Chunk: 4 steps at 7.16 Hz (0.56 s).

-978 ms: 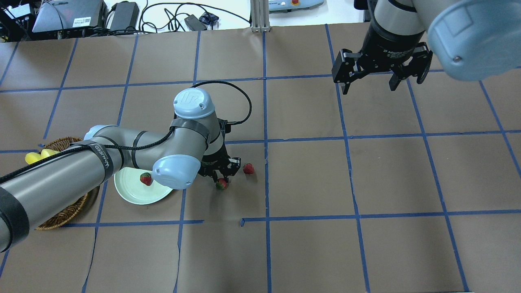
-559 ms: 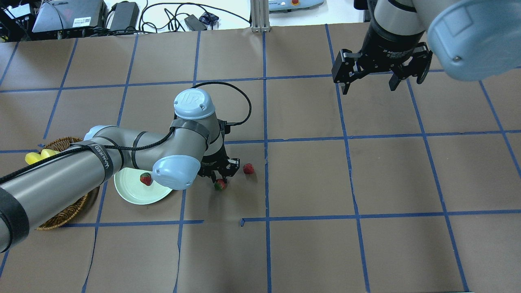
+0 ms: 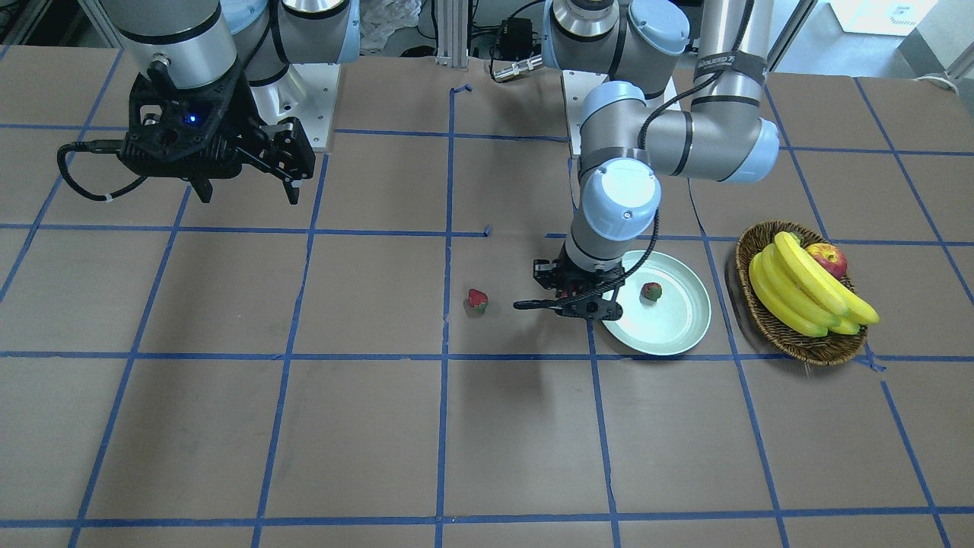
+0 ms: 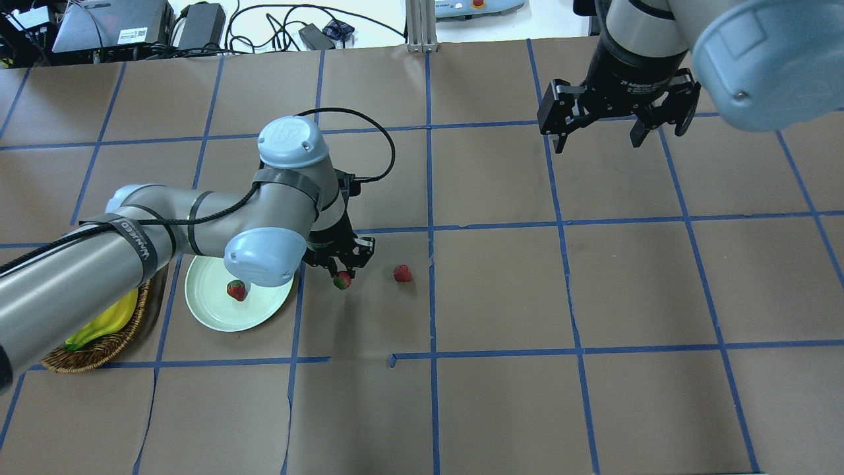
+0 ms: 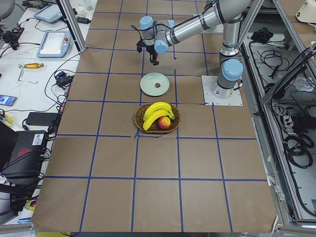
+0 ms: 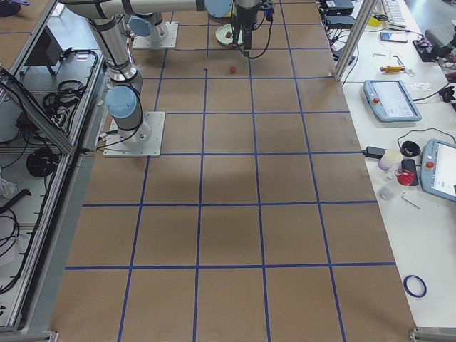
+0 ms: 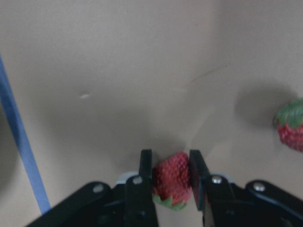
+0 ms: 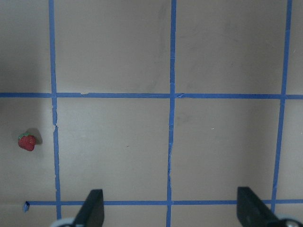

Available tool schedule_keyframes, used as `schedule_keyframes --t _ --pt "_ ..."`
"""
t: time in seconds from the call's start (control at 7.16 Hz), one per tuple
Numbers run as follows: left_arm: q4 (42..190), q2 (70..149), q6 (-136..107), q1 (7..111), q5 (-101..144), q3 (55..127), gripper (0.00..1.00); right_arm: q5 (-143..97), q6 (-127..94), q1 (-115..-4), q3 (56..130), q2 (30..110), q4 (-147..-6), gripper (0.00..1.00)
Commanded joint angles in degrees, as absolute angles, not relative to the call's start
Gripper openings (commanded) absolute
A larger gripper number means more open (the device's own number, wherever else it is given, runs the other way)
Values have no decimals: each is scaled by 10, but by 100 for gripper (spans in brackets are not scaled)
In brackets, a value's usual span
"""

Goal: Collect all strawberries into plate
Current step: 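Carry the strawberry over the plate and open the left gripper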

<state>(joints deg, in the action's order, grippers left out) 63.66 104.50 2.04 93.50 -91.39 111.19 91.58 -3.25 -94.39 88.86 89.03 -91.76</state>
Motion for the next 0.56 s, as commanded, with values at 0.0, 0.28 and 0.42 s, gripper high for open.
schedule_keyframes --t 0.0,0.28,0.42 --pt "662 1033 125 855 -938 1114 31 916 -33 -944 889 890 -918 100" --pt "655 1049 126 848 -937 1135 49 916 -33 -944 889 890 -918 100" --pt "654 1054 126 848 -936 1145 90 916 -33 -944 889 890 -918 100"
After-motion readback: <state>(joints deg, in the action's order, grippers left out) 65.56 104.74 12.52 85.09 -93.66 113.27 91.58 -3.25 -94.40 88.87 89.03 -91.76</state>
